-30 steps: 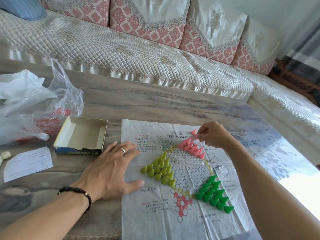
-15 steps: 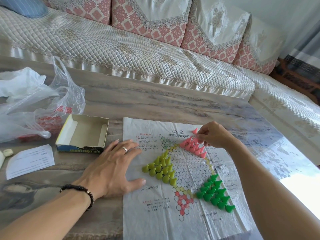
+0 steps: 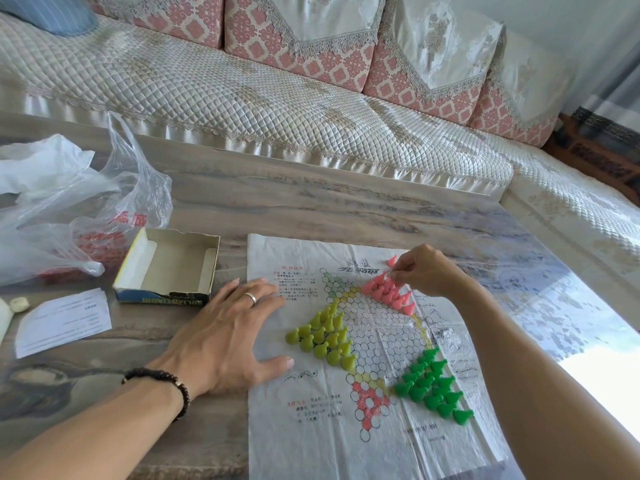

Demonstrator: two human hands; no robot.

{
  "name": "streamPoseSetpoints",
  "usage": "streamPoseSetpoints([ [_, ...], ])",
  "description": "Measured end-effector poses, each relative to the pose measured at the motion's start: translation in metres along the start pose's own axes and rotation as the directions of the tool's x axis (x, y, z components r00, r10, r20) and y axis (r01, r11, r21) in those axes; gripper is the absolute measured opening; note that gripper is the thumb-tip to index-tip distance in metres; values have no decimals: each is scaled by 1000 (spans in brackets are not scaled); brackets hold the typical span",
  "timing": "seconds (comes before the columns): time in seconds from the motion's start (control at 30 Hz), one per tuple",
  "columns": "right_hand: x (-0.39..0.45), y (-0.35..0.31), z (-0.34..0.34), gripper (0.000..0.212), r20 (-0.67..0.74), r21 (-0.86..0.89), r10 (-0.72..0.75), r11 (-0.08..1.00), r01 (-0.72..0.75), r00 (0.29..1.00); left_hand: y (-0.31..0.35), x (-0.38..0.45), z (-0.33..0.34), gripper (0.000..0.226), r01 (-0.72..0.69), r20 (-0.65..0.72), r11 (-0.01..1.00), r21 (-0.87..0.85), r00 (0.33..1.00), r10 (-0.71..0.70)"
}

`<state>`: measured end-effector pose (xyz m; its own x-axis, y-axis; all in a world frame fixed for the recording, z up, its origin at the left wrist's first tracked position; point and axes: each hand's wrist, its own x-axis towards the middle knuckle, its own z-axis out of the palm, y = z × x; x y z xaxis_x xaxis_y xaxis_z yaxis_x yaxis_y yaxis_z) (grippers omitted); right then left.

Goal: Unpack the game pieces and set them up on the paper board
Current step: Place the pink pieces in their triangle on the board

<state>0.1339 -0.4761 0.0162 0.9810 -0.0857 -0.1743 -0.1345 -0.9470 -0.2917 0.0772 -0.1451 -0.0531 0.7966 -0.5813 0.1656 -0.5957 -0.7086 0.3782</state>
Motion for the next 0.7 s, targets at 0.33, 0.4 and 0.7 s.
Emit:
streamPoseSetpoints([
  [0.33, 7, 25, -2, 20, -354, 8, 38, 999, -38, 934, 0, -1, 0, 91, 3, -2, 1000, 17, 1000, -2],
  [0.4, 7, 27, 3, 21, -328, -51, -11, 999, -7, 945, 0, -1, 0, 92, 2, 0, 1000, 23, 1000, -2],
  [0.7, 10, 30, 21, 18, -285, -124, -90, 991, 56, 954, -1, 0, 0, 93, -1, -3, 1000, 0, 1000, 1],
])
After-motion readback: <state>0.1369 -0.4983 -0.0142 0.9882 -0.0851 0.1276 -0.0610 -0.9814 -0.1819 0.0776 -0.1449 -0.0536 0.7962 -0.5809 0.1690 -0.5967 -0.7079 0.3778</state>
